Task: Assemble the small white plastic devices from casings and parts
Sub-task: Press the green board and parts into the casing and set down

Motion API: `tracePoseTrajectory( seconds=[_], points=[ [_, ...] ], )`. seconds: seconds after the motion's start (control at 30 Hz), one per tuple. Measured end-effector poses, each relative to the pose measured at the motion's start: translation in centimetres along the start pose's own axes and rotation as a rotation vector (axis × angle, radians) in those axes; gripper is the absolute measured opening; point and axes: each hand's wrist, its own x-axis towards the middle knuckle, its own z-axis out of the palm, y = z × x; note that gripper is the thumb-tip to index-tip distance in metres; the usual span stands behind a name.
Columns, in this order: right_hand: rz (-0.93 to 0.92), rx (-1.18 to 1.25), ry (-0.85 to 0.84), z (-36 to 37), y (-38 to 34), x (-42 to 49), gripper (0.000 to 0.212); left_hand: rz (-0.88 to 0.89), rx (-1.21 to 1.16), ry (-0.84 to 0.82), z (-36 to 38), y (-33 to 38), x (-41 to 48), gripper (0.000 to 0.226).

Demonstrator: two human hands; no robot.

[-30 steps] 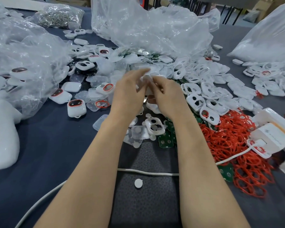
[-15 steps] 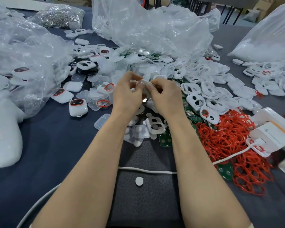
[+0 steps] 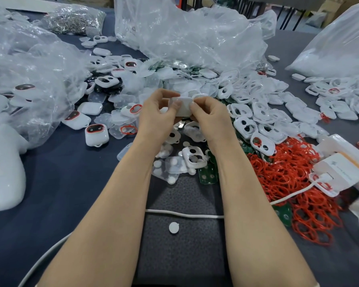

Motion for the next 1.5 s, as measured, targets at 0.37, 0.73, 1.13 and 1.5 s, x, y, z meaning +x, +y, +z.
tracePoseTrajectory(
  seconds=[0.37, 0.73, 1.13, 1.5],
  points=[
    [0.021, 0.069, 0.037, 0.4, 0.2, 0.0, 0.006, -0.090, -0.154, 0.026, 0.9, 0.2, -0.4, 0.008],
    [-0.142, -0.101, -0.040, -0.1, -0.1, -0.2, 0.020, -0.240, -0.429, 0.096, -0.4, 0.4, 0.3, 0.009],
    [0.118, 0.348, -0.068, -0.4, 0.6, 0.2, 0.011, -0.001, -0.106, -0.046, 0.6, 0.5, -0.5, 0.012],
    [0.100, 0.294, -0.118, -0.5, 0.7, 0.1, 0.015, -0.019, -0.065, 0.049, 0.3, 0.6, -0.5, 0.015]
  ],
)
